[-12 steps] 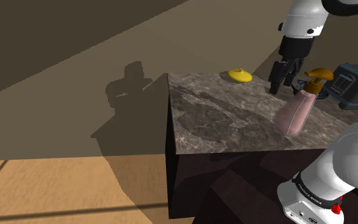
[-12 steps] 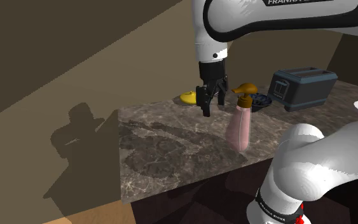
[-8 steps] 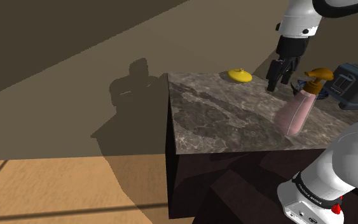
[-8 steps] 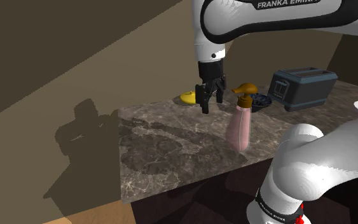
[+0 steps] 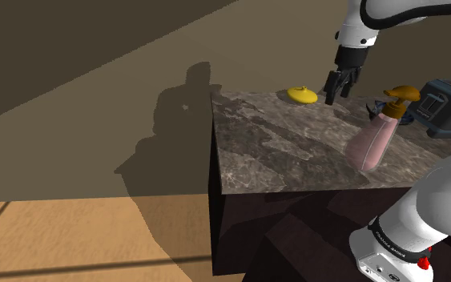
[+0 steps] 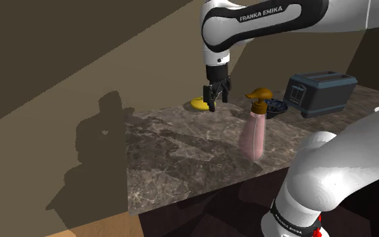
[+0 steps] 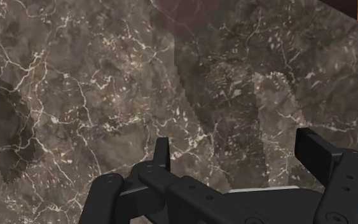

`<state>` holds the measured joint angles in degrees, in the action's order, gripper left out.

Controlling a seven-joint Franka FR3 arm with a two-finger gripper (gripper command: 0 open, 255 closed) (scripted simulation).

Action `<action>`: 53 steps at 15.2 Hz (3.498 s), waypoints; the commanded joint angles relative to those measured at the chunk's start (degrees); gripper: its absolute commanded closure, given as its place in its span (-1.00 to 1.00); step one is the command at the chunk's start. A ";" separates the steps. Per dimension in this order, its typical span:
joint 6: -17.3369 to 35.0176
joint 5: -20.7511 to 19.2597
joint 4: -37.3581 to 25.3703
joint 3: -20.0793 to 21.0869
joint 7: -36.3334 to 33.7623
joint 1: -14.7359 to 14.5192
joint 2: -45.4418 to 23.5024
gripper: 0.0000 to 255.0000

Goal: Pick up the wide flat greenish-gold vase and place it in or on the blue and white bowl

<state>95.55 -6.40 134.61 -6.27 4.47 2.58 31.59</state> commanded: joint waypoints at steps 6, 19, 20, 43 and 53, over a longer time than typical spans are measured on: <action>7.23 -1.66 -7.47 -5.39 6.93 1.67 -12.73 -1.00; 12.96 3.92 -30.76 -12.05 20.69 5.57 -39.00 -1.00; 12.91 4.69 -33.15 -12.28 21.73 6.11 -41.19 -1.00; 16.19 9.59 -44.74 -12.41 27.15 10.39 -55.43 1.00; 14.84 9.47 -45.74 -12.48 27.14 10.38 -55.05 1.00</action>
<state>110.91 3.11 89.31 -18.73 31.61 12.96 -23.57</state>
